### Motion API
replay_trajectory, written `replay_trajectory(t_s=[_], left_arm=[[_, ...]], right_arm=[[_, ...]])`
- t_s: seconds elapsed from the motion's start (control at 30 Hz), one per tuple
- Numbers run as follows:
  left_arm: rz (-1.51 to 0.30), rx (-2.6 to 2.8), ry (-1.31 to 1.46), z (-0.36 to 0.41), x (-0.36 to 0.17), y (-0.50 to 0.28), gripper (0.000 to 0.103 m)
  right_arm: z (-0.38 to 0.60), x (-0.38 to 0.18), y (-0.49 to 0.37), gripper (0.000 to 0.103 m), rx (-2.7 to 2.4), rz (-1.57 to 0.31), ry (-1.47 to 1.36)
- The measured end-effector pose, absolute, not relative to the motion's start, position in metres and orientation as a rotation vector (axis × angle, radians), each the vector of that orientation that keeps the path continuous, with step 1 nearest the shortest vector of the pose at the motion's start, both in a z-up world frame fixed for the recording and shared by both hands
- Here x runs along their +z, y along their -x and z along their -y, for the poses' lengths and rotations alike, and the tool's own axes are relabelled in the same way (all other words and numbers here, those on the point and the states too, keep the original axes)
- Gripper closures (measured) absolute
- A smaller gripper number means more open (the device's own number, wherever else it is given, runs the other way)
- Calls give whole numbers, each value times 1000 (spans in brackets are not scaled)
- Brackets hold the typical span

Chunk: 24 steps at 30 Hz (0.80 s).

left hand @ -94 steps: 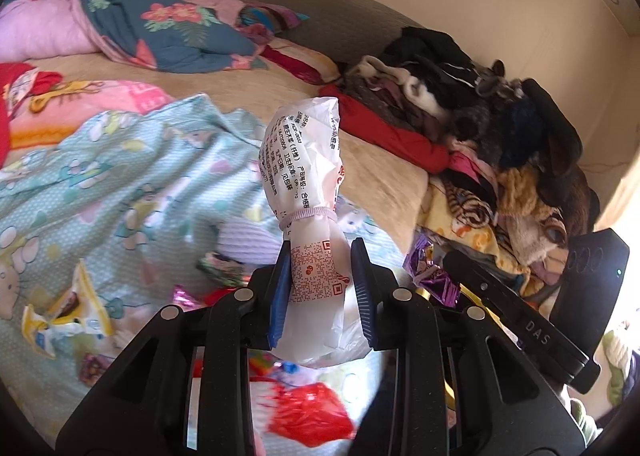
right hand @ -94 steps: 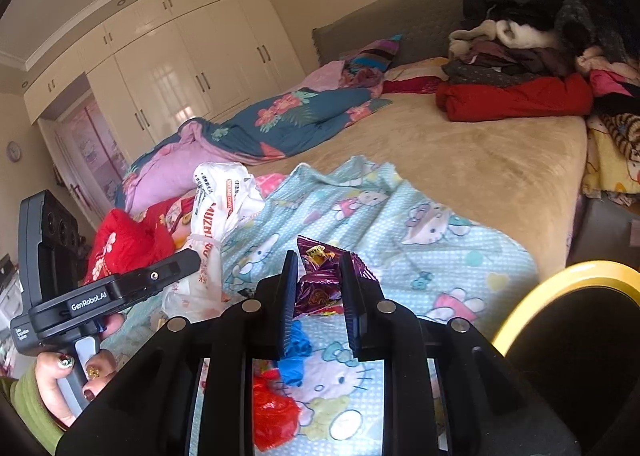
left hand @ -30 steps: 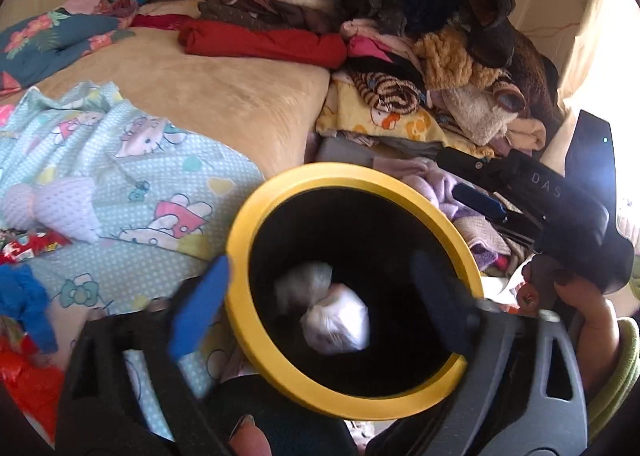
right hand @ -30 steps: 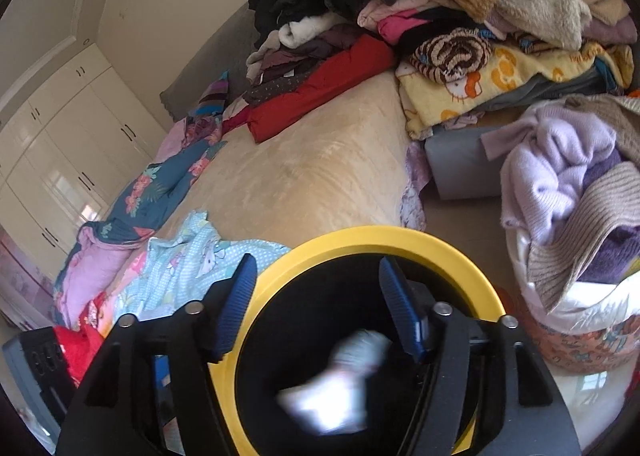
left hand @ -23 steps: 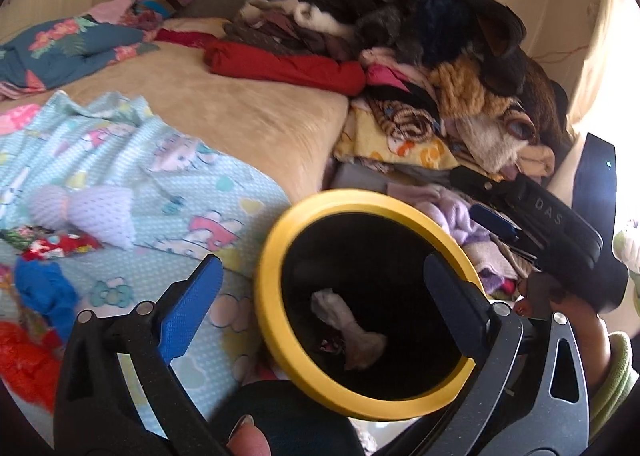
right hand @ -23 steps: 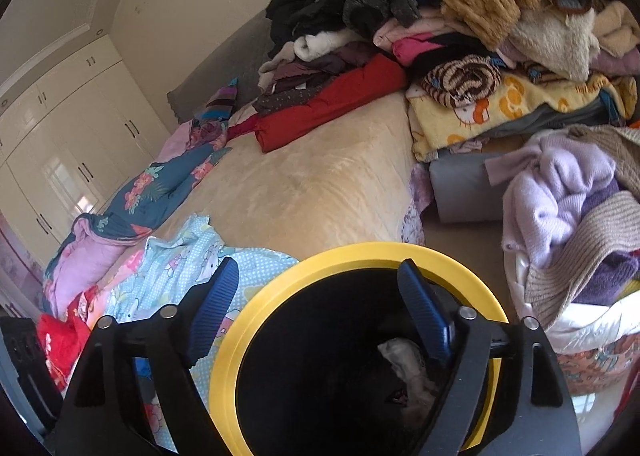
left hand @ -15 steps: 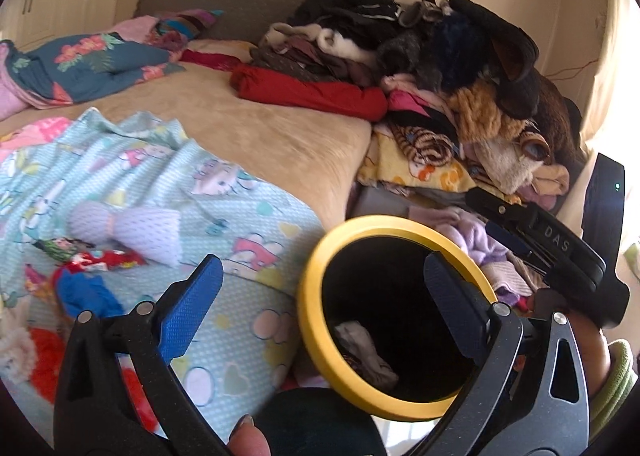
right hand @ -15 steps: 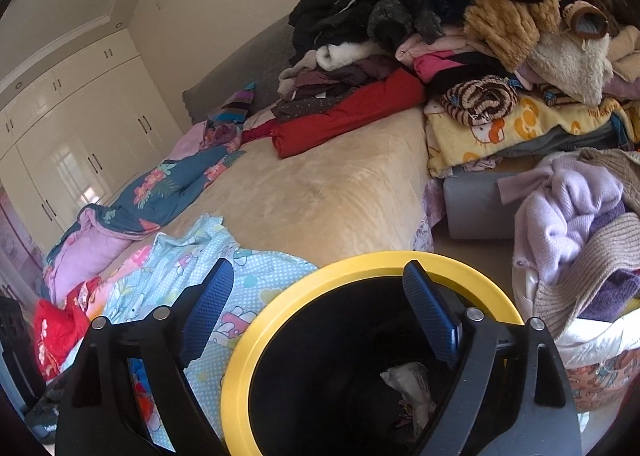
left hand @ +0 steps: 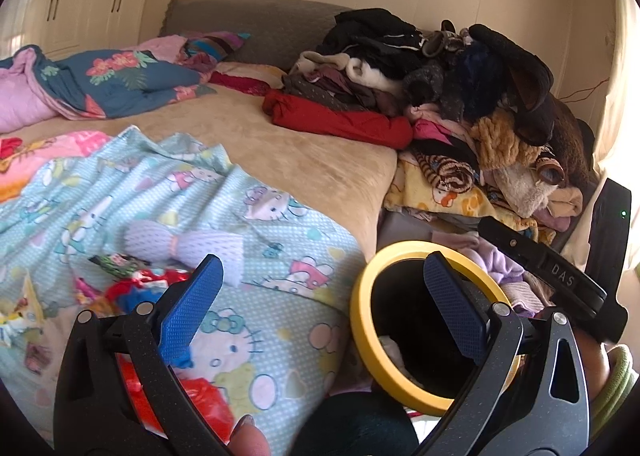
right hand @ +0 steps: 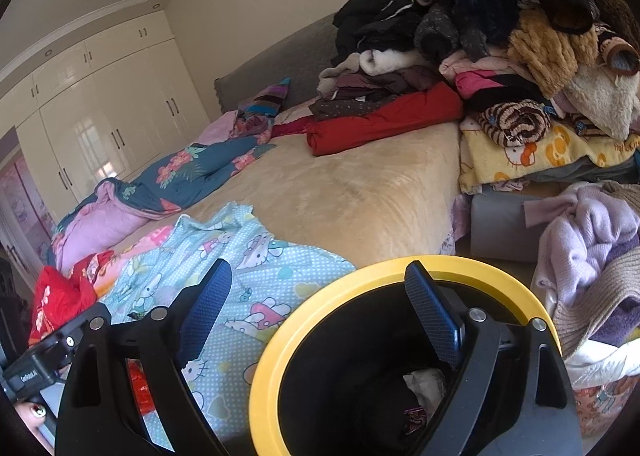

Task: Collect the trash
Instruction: 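Move both tools back over the trash on the blanket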

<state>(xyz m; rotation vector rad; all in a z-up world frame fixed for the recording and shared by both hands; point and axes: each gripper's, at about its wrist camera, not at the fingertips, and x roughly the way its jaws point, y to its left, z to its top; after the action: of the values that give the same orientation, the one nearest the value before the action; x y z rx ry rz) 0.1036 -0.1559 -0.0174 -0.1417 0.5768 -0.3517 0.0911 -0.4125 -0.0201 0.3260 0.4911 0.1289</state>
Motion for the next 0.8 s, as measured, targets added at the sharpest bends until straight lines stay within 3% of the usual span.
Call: replay_trajectory(t_s=[0.8], left_arm=[[-536, -245, 189, 75, 4, -92, 10]], right_arm=[[320, -13, -80, 10, 334, -517, -206]])
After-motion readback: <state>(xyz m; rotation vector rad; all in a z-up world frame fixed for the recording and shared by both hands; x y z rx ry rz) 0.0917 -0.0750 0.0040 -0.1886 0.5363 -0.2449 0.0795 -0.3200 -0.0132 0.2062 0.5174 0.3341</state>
